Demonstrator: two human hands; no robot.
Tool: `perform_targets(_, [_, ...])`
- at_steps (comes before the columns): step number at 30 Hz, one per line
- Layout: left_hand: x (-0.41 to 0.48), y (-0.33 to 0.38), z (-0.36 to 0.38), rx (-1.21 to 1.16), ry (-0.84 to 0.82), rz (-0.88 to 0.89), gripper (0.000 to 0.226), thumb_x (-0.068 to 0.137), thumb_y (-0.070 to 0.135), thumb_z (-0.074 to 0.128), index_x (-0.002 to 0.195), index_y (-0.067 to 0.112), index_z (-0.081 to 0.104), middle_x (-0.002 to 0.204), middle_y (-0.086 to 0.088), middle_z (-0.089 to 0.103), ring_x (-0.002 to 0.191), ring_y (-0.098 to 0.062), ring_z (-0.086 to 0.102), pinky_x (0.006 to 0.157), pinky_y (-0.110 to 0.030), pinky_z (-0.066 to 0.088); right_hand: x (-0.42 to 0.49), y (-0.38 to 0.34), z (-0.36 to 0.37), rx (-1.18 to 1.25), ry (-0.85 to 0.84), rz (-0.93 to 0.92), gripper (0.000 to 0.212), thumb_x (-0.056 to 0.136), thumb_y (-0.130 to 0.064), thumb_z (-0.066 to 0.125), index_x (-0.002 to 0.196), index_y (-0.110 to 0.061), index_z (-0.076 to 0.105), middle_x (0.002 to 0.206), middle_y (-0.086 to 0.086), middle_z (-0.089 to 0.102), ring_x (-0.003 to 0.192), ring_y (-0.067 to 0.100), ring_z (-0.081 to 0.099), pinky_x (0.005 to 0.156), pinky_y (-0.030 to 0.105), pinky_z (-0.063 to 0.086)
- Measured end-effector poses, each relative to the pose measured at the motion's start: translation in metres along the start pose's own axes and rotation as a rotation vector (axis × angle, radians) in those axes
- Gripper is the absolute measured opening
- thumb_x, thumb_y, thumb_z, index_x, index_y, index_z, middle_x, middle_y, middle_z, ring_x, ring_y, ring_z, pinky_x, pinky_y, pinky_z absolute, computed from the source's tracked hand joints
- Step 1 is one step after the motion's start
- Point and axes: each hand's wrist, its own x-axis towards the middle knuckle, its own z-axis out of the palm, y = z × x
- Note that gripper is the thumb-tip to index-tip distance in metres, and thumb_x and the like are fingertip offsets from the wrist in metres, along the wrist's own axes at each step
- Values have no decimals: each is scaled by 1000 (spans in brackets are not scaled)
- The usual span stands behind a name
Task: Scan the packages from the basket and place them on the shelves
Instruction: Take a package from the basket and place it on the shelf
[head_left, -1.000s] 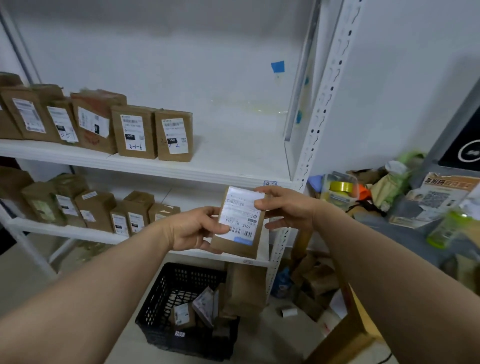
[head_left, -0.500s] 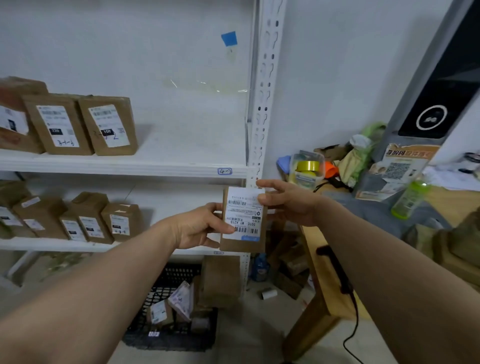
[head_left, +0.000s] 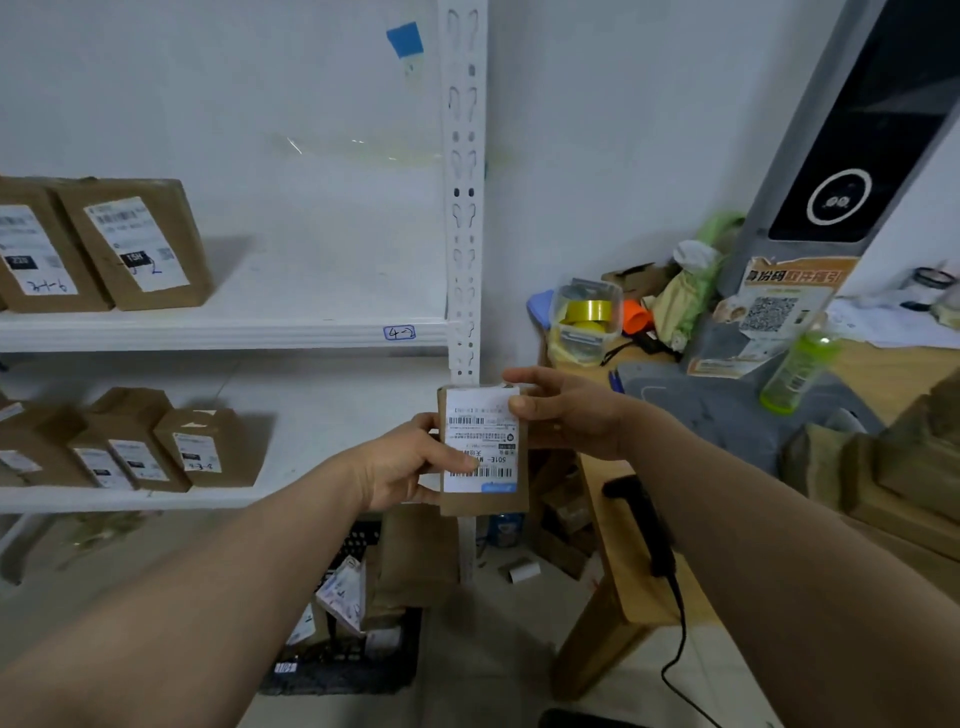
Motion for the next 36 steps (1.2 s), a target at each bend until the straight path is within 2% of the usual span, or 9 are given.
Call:
perform_targets(6, [12, -1, 8, -10, -36, -38, 87, 65, 1, 85, 140, 16, 44, 122, -15, 71, 114, -32, 68, 101, -61, 49, -1, 18, -9, 53, 85, 36, 71, 72, -24, 81, 137, -25, 52, 131, 6, 62, 115, 31, 66, 101, 51, 53])
perform_targets(9, [18, -3, 14, -22, 3, -34, 75, 74, -6, 79, 137, 17, 46, 118, -12, 73, 111, -30, 69, 96, -59, 53, -1, 24, -12, 59, 166, 31, 59, 78, -40, 78, 131, -23, 58, 118, 5, 72, 110, 27, 70, 93, 45, 57])
perform_targets(14, [26, -9, 23, -20, 40, -52, 78, 75, -11, 75, 138, 22, 43, 121, -10, 70, 114, -31, 65, 89, -56, 55, 2, 50, -37, -93, 679, 193, 28, 100, -38, 61, 110, -12, 62, 101, 5, 65, 94, 20, 62, 84, 40, 56])
perform_targets(17, [31, -14, 27, -31, 38, -63, 79, 74, -15, 72, 137, 23, 43, 121, -11, 70, 115, -33, 64, 93, -59, 53, 1, 79, -61, -196, 807, 334, 21, 97, -28, 66, 106, -10, 62, 107, 12, 63, 93, 24, 60, 76, 39, 55])
perform_targets(19, [33, -19, 33, -35, 33, -76, 76, 75, -16, 70, 134, 23, 43, 120, -12, 70, 113, -33, 65, 94, -60, 53, -1, 97, -72, -299, 815, 389, 18, 94, -23, 68, 101, -8, 62, 105, 15, 63, 89, 26, 60, 83, 41, 56])
perform_targets(24, [41, -29, 46, -48, 42, -107, 66, 78, -11, 72, 129, 21, 46, 113, -10, 74, 108, -32, 68, 90, -58, 55, -5, 143, -91, -418, 782, 538, 48, 87, -31, 74, 123, -2, 59, 115, 18, 63, 103, 34, 63, 87, 39, 56])
perform_targets(29, [42, -35, 60, -70, 50, -137, 34, 88, 10, 68, 122, 14, 64, 89, -5, 77, 97, -24, 68, 96, -56, 52, -10, 186, -107, -459, 765, 598, 43, 87, -28, 65, 122, -4, 58, 106, 16, 64, 96, 32, 63, 89, 48, 58])
perform_targets(33, [45, -38, 67, -119, 136, -146, 28, 91, 18, 66, 119, 16, 65, 106, -8, 72, 104, -28, 64, 96, -58, 50, -15, 176, -105, -373, 791, 435, 52, 85, -40, 72, 126, -11, 58, 120, 12, 62, 106, 31, 60, 92, 45, 55])
perform_targets(36, [51, -40, 72, -153, 181, -150, 32, 92, 19, 65, 124, 16, 63, 114, -10, 70, 105, -29, 63, 82, -49, 54, -21, 141, -88, -115, 478, 280, 79, 84, -56, 73, 148, -20, 42, 143, 7, 47, 123, 27, 49, 95, 40, 44])
